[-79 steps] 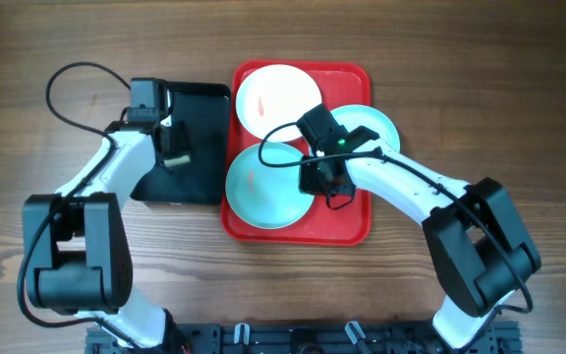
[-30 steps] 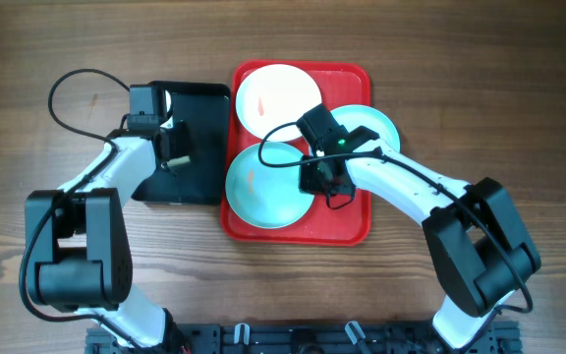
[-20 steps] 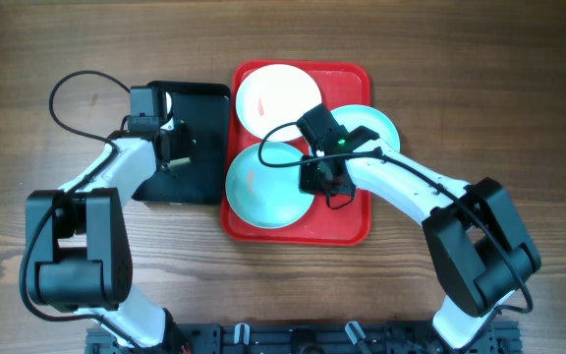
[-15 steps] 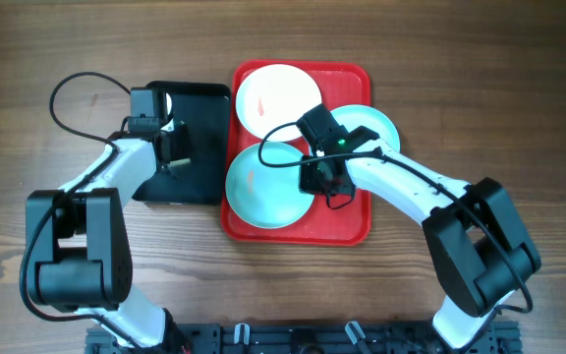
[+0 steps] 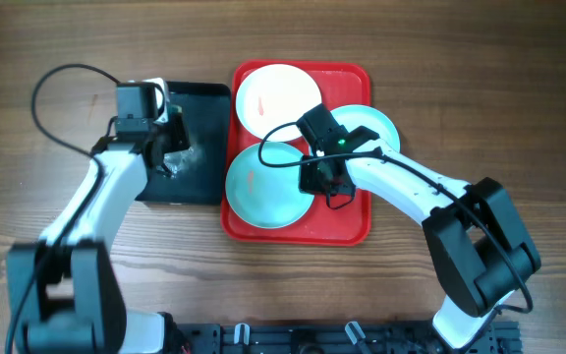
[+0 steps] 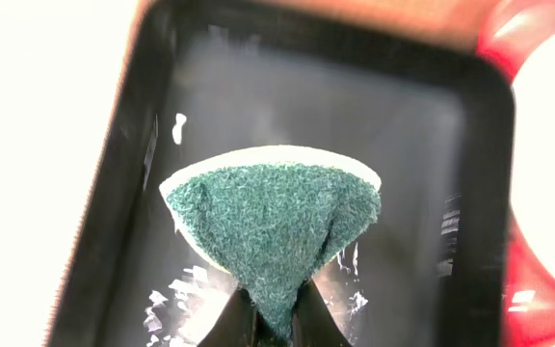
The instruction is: Clean dirty plates on tray and stack at the side
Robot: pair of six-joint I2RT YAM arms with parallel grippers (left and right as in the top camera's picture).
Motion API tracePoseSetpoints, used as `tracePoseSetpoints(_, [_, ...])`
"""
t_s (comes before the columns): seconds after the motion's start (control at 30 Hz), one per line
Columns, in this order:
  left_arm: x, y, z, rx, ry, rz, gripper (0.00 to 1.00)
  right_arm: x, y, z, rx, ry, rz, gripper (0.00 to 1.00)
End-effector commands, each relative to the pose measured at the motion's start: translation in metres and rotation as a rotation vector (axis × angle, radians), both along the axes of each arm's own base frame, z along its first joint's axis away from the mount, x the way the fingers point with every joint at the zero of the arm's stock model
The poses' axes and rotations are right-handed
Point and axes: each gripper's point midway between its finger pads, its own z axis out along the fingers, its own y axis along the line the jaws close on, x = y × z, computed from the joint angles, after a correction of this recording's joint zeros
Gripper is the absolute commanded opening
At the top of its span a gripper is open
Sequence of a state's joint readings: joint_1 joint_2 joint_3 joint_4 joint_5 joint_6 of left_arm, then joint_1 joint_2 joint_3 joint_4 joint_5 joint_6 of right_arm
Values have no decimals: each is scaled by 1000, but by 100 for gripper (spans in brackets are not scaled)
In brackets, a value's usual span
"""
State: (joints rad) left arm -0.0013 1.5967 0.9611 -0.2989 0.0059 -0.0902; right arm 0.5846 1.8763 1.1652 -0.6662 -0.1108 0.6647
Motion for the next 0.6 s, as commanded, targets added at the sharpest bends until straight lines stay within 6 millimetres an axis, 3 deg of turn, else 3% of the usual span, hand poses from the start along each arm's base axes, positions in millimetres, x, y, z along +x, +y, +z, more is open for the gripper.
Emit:
tracePoseSetpoints(0.0, [-2,-5,42,-24,-94,-28,4,-3,-5,-9,-35,5,9,4])
tracePoseSetpoints(0.23, [-12,-37,52,-105,-107,-228,4,-3,-5,-9,-35,5,9,4])
tracePoseSetpoints(0.57, [-12,-37,52,-106,-106,-227,4,-2,-5,-9,-35,4,10,4])
